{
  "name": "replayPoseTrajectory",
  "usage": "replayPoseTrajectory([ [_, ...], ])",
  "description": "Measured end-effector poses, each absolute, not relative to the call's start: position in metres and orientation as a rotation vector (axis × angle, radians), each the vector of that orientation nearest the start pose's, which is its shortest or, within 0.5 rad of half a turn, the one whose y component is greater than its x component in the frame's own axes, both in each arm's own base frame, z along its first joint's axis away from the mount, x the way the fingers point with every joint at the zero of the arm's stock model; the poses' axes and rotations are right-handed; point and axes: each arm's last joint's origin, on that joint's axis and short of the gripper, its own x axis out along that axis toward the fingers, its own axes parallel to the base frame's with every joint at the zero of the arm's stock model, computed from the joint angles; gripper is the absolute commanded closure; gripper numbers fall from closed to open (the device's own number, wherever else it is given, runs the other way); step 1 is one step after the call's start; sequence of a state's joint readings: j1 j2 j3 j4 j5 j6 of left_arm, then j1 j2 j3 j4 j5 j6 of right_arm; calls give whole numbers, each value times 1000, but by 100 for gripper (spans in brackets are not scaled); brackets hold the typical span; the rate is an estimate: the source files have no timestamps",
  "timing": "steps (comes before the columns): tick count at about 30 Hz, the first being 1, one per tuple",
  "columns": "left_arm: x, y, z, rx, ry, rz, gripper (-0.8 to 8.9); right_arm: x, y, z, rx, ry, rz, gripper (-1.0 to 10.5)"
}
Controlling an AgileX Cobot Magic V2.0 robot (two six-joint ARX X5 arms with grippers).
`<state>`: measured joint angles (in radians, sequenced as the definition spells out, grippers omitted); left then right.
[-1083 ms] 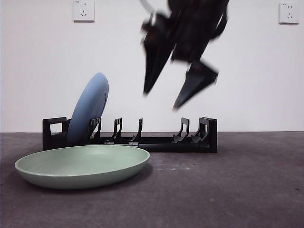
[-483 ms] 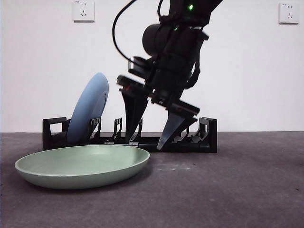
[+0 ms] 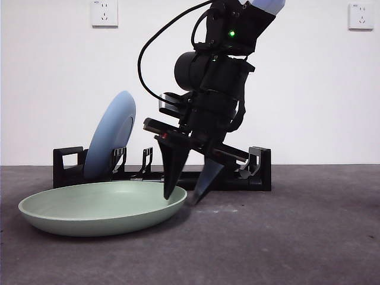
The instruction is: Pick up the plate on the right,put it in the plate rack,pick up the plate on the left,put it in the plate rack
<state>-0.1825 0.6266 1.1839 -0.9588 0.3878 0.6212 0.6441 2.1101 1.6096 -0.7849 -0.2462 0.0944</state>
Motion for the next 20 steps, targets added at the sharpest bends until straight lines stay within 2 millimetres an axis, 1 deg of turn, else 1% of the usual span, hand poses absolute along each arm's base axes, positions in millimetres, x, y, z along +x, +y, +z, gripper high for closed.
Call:
replayPoseTrajectory([
  [3,67,-24,402,554,219,-669,370,336,262,173,-182,1331,706,964],
  [10,71,-29,400,559,229,-731,370,336,264,174,-150,1338,724,963],
  [13,75,-33,399,570,234,-777,369,334,261,176,-132,1369,735,963],
  [14,77,-35,399,577,236,-793,369,333,259,179,-133,1371,734,963],
  [17,83,-41,397,610,246,-838,369,329,253,197,-134,1345,735,963],
  [20,90,-50,394,657,267,-873,369,324,242,229,-117,1274,745,963],
])
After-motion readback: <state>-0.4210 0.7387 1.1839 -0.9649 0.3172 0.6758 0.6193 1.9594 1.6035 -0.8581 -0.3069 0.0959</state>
